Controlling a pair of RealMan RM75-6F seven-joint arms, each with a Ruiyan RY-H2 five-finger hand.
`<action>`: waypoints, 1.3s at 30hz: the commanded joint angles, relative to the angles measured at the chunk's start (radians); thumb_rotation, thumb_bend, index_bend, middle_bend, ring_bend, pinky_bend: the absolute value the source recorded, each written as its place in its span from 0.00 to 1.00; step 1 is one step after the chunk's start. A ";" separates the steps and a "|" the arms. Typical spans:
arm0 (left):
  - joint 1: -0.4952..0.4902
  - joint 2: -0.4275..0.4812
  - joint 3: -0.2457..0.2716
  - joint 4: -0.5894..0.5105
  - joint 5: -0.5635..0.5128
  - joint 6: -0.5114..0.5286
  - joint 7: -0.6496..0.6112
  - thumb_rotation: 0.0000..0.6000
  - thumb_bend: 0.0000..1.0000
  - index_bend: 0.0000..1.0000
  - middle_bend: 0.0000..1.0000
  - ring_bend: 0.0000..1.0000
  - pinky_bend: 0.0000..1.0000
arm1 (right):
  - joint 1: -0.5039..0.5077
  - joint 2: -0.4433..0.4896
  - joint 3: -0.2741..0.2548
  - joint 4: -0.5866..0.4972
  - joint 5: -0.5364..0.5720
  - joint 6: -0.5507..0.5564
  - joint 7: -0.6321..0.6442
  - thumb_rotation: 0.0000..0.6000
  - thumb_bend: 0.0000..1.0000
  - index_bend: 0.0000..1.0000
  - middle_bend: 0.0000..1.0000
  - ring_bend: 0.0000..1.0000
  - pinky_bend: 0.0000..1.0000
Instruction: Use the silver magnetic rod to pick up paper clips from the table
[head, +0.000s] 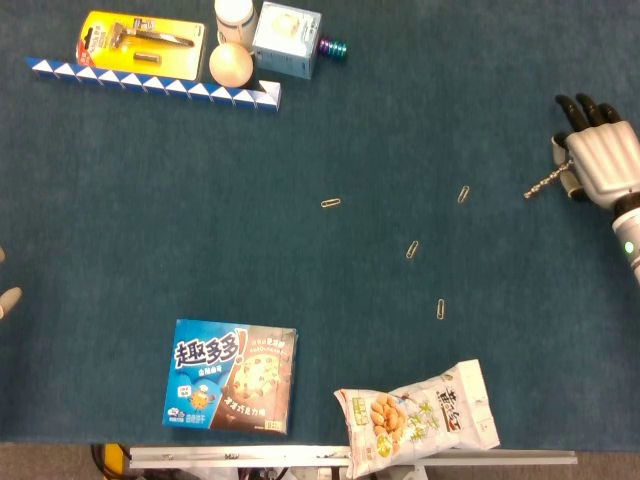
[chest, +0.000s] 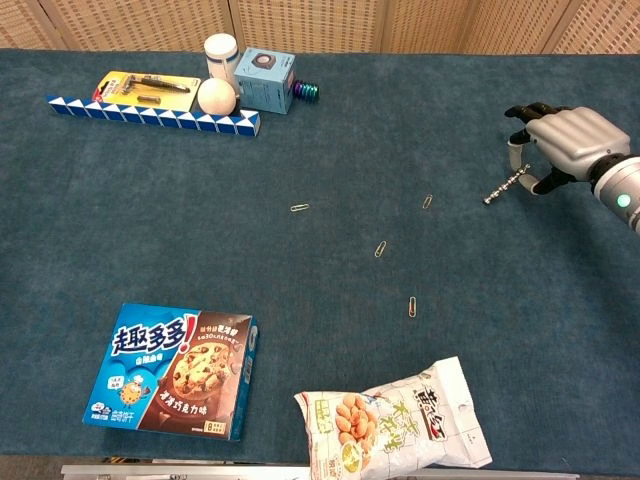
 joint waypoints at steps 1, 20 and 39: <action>0.000 0.000 0.000 0.000 0.001 0.001 0.000 1.00 0.03 0.52 0.42 0.31 0.46 | -0.008 0.026 -0.004 -0.046 -0.010 0.022 -0.013 1.00 0.36 0.62 0.09 0.00 0.16; 0.009 0.010 -0.003 -0.003 0.003 0.020 -0.019 1.00 0.03 0.52 0.42 0.31 0.46 | 0.006 0.050 -0.006 -0.164 -0.020 0.053 -0.078 1.00 0.36 0.62 0.09 0.00 0.16; 0.017 0.025 -0.001 -0.009 0.008 0.031 -0.042 1.00 0.03 0.52 0.42 0.31 0.46 | 0.096 -0.024 0.043 -0.175 0.051 0.013 -0.172 1.00 0.36 0.62 0.09 0.00 0.16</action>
